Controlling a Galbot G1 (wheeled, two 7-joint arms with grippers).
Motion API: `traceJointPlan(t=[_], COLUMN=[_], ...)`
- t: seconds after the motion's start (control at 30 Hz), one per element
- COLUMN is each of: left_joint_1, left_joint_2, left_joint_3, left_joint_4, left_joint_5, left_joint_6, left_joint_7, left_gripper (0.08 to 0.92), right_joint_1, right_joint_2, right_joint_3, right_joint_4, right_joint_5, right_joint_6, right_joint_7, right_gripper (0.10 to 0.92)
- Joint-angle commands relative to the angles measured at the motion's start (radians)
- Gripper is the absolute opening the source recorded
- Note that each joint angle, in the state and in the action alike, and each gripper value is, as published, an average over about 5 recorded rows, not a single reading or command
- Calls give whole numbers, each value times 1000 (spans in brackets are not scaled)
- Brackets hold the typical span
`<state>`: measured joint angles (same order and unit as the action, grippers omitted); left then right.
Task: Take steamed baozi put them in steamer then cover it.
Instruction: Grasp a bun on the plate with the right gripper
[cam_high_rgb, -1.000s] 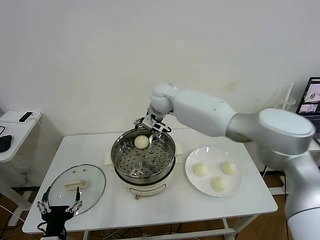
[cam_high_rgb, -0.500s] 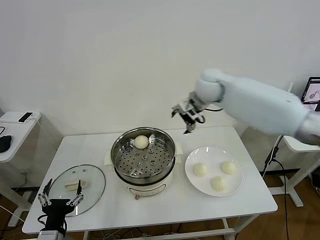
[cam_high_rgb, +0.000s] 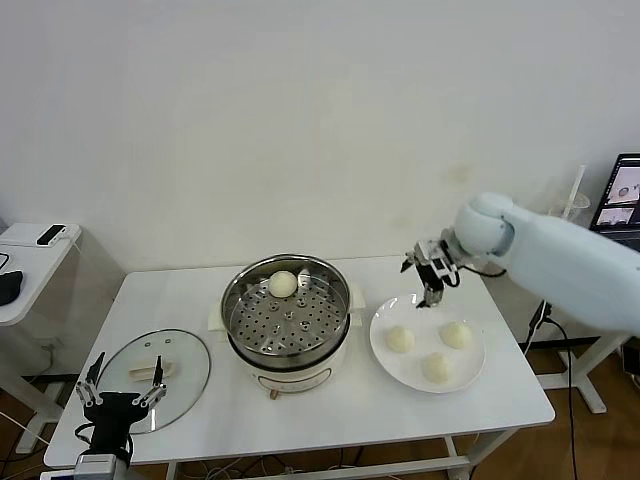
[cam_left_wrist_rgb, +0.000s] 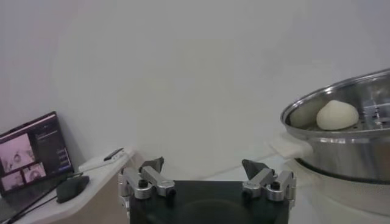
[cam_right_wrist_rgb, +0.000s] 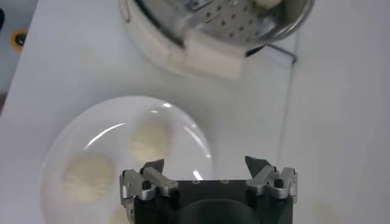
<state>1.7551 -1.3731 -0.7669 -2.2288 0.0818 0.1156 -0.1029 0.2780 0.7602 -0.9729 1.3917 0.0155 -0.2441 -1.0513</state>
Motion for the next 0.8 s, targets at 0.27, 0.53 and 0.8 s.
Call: traceJointPlan(t=[0.27, 0.53, 0.8], left_joint_1=[-2, -1, 4], left_joint_2=[-3, -5, -6], left_joint_3=[-4, -9, -15], left_joint_4=[-2, -12, -11], left_joint_5=[3, 4, 3], left_joint_6=[6, 10, 9], left_joint_7=[0, 1, 2], left_gripper=[823, 823, 823], right_joint_1=[-265, -289, -321], right_joint_2=[55, 72, 109], right_joint_3=[101, 104, 138], right_joint_4=[-69, -95, -158], right_joint_5=[-118, -140, -167], right_joint_6=[-40, -46, -40], right_joint_7=[18, 15, 33], right_gripper=[823, 823, 823])
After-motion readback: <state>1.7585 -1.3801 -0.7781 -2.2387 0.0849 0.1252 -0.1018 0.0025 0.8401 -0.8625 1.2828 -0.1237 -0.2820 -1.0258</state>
